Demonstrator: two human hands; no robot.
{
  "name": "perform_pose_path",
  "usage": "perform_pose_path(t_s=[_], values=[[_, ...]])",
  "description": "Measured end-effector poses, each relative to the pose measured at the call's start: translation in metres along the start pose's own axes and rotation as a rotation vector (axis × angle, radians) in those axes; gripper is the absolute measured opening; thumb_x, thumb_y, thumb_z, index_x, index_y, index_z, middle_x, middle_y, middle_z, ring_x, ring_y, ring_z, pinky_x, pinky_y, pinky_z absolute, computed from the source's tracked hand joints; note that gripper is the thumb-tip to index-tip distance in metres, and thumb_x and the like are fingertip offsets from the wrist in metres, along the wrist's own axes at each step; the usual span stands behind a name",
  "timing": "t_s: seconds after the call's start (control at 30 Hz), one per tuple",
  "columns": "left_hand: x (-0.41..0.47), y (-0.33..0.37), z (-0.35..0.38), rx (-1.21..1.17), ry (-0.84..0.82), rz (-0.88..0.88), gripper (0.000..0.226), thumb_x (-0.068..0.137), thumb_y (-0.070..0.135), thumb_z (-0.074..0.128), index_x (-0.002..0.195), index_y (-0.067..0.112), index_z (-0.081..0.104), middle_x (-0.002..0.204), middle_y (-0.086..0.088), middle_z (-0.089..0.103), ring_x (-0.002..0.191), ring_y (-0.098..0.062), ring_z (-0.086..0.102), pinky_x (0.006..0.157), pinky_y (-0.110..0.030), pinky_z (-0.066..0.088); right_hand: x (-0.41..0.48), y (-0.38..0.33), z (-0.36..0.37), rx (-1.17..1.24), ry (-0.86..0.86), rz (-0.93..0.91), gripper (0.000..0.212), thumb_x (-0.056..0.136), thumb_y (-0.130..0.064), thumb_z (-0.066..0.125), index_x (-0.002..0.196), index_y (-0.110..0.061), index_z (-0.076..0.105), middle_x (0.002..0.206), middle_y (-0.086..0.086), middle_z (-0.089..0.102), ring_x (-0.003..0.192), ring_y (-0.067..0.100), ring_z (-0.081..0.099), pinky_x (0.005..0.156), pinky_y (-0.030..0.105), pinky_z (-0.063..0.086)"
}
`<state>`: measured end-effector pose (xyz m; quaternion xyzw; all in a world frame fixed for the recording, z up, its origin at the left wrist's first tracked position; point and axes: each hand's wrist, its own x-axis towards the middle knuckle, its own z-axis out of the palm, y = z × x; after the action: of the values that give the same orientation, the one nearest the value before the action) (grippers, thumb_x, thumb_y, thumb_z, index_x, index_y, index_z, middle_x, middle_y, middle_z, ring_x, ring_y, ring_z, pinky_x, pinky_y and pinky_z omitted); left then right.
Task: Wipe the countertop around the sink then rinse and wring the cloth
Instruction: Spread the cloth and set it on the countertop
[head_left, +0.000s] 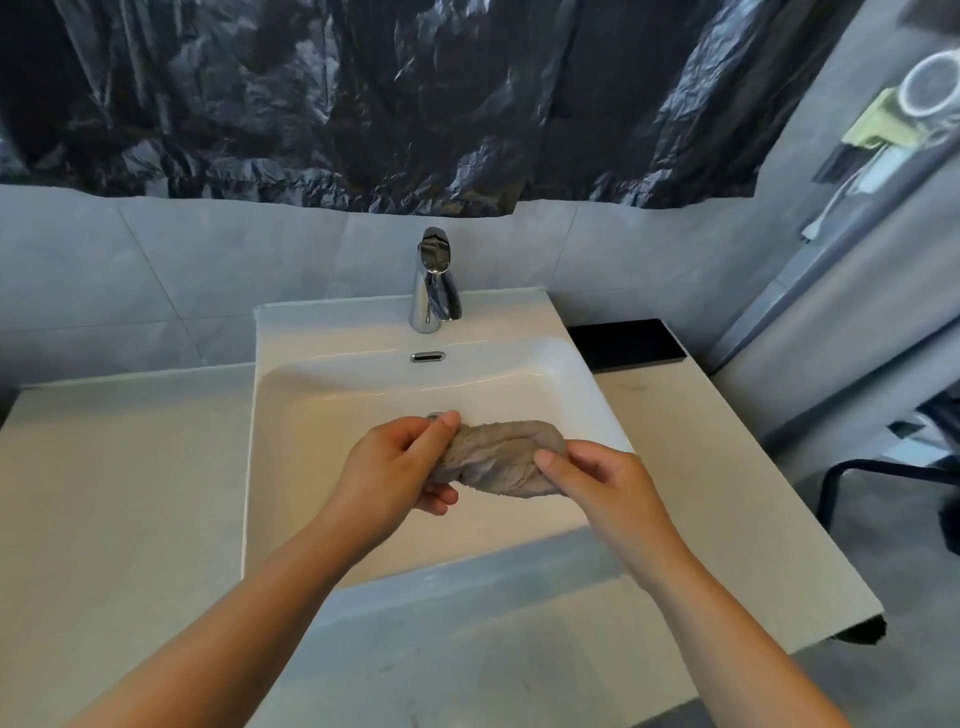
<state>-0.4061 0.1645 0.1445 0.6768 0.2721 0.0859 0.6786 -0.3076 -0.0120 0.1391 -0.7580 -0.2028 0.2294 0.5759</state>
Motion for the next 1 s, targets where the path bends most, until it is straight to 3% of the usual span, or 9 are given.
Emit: perform_pose_path(t_s=[0.1, 0.23, 0.37, 0.47, 0.57, 0.63, 0.73, 0.87, 1.0], values=[[0.001, 0.004, 0.007, 0.022, -0.081, -0.052, 0.044, 0.088, 0.047, 0.055, 0.082, 0.005, 0.067, 0.060, -0.005, 0.064, 0.053, -0.020, 0.065, 0.050, -0.027, 0.053, 0.002, 0.004, -0.009, 0.020, 0.043, -0.160, 0.013, 0.088, -0.008, 0.064, 0.093, -0.010, 0.075, 0.092, 0.000, 0.075, 0.090, 0.012, 0.068, 0.077, 0.020, 0.051], [0.009, 0.003, 0.024, 0.124, -0.224, -0.076, 0.052, 0.073, 0.058, 0.070, 0.082, 0.007, 0.064, 0.064, -0.004, 0.061, 0.055, -0.019, 0.065, 0.052, -0.025, 0.051, 0.015, 0.015, -0.030, -0.050, 0.113, -0.288, 0.021, 0.085, -0.004, 0.067, 0.103, -0.012, 0.074, 0.110, -0.002, 0.070, 0.108, 0.014, 0.063, 0.086, 0.024, 0.052], [0.026, 0.005, 0.050, 0.220, -0.348, -0.028, 0.053, 0.060, 0.061, 0.076, 0.091, 0.019, 0.066, 0.068, 0.000, 0.064, 0.061, -0.021, 0.067, 0.056, -0.027, 0.053, 0.032, 0.017, -0.059, 0.134, 0.044, -0.187, 0.024, 0.088, 0.000, 0.060, 0.106, -0.009, 0.072, 0.106, 0.002, 0.072, 0.104, 0.018, 0.066, 0.084, 0.027, 0.054], [0.048, 0.003, 0.080, 0.381, -0.233, 0.160, 0.044, 0.067, 0.067, 0.062, 0.073, 0.023, 0.067, 0.072, 0.005, 0.060, 0.068, -0.013, 0.061, 0.065, -0.032, 0.052, 0.055, 0.028, -0.091, 0.302, -0.014, 0.009, 0.027, 0.089, 0.001, 0.058, 0.111, -0.009, 0.069, 0.106, 0.010, 0.072, 0.103, 0.026, 0.067, 0.088, 0.039, 0.055], [0.072, 0.004, 0.120, 0.446, -0.162, 0.276, 0.040, 0.074, 0.060, 0.052, 0.076, 0.024, 0.069, 0.082, 0.007, 0.059, 0.080, -0.011, 0.060, 0.076, -0.037, 0.052, 0.083, 0.041, -0.134, 0.382, -0.059, 0.090, 0.034, 0.085, 0.001, 0.062, 0.116, -0.014, 0.066, 0.108, 0.009, 0.071, 0.103, 0.025, 0.067, 0.087, 0.038, 0.054], [0.088, 0.008, 0.153, 0.498, -0.152, 0.330, 0.033, 0.078, 0.057, 0.051, 0.079, 0.029, 0.068, 0.084, 0.009, 0.059, 0.083, -0.010, 0.059, 0.074, -0.028, 0.050, 0.102, 0.048, -0.166, 0.424, -0.067, 0.093, 0.037, 0.084, 0.006, 0.060, 0.113, -0.017, 0.066, 0.105, 0.004, 0.071, 0.099, 0.019, 0.068, 0.077, 0.030, 0.055], [0.111, 0.018, 0.204, 0.558, -0.042, 0.384, 0.021, 0.090, 0.036, 0.052, 0.077, 0.023, 0.064, 0.072, 0.005, 0.060, 0.070, -0.011, 0.056, 0.060, -0.023, 0.045, 0.127, 0.058, -0.213, 0.417, -0.145, 0.060, 0.046, 0.083, 0.006, 0.062, 0.120, -0.022, 0.062, 0.113, 0.002, 0.069, 0.105, 0.016, 0.065, 0.079, 0.029, 0.053], [0.150, 0.028, 0.259, 0.724, -0.012, 0.267, 0.032, 0.096, 0.033, 0.043, 0.074, 0.015, 0.058, 0.066, 0.001, 0.059, 0.061, -0.011, 0.054, 0.057, -0.024, 0.042, 0.154, 0.070, -0.267, 0.134, -0.167, -0.119, 0.052, 0.083, 0.008, 0.063, 0.123, -0.026, 0.060, 0.116, -0.011, 0.067, 0.110, 0.010, 0.062, 0.082, 0.023, 0.053], [0.182, 0.035, 0.282, 0.336, -0.192, -0.011, 0.037, 0.081, 0.048, 0.063, 0.088, 0.012, 0.068, 0.081, -0.008, 0.068, 0.073, -0.012, 0.063, 0.070, -0.030, 0.051, 0.178, 0.084, -0.297, 0.187, -0.082, -0.149, 0.052, 0.083, 0.011, 0.060, 0.119, -0.027, 0.061, 0.117, -0.003, 0.067, 0.106, 0.015, 0.065, 0.079, 0.025, 0.054]])
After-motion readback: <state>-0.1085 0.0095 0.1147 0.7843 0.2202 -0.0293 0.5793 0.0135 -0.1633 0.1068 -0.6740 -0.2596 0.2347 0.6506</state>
